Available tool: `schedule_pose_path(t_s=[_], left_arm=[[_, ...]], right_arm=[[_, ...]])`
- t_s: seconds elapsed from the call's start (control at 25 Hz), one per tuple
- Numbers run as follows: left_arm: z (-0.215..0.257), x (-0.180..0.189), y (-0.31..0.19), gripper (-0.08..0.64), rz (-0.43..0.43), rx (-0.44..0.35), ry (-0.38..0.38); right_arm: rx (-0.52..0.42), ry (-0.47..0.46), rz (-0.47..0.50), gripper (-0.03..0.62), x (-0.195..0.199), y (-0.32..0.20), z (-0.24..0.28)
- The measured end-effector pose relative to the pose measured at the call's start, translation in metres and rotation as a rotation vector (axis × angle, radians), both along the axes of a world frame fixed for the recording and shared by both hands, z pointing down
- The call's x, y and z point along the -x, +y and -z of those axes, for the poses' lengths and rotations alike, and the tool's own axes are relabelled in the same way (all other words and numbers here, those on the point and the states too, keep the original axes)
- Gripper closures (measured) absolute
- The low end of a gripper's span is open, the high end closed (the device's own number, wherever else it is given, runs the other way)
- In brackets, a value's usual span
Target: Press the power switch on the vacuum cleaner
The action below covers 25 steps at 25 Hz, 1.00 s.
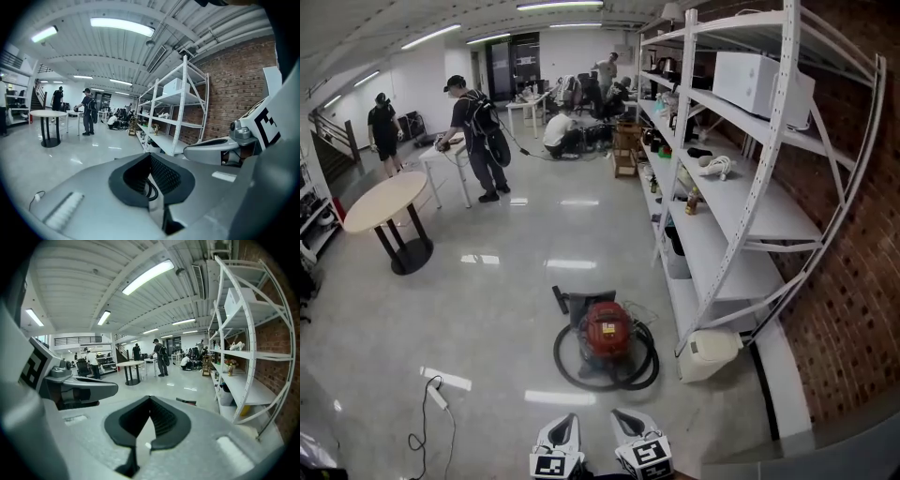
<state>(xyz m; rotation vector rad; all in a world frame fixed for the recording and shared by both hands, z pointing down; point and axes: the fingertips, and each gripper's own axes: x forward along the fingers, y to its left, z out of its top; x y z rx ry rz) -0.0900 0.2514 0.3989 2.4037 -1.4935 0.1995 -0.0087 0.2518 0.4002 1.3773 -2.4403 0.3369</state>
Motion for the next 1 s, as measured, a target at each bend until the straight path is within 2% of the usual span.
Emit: schedule_pose_path(t_s=[0.44, 0.72, 1.0], left_arm=[[0.003, -0.023, 0.074, 0.544, 0.061, -0.014, -0.035], [0.004, -0.032, 0.115, 0.543, 0.088, -0.025, -0.058], [0.003, -0.026, 0.129, 0.545, 0.096, -0.032, -0.055]], right_arm=[[-0.013, -0.028, 0.048, 0.6, -0.046, 0.083, 0.001], [-0.026, -0.027, 0.052, 0.6, -0.045, 0.113, 0.003], [-0.021, -0.016, 0.05, 0.6, -0.037, 0.13, -0.001]])
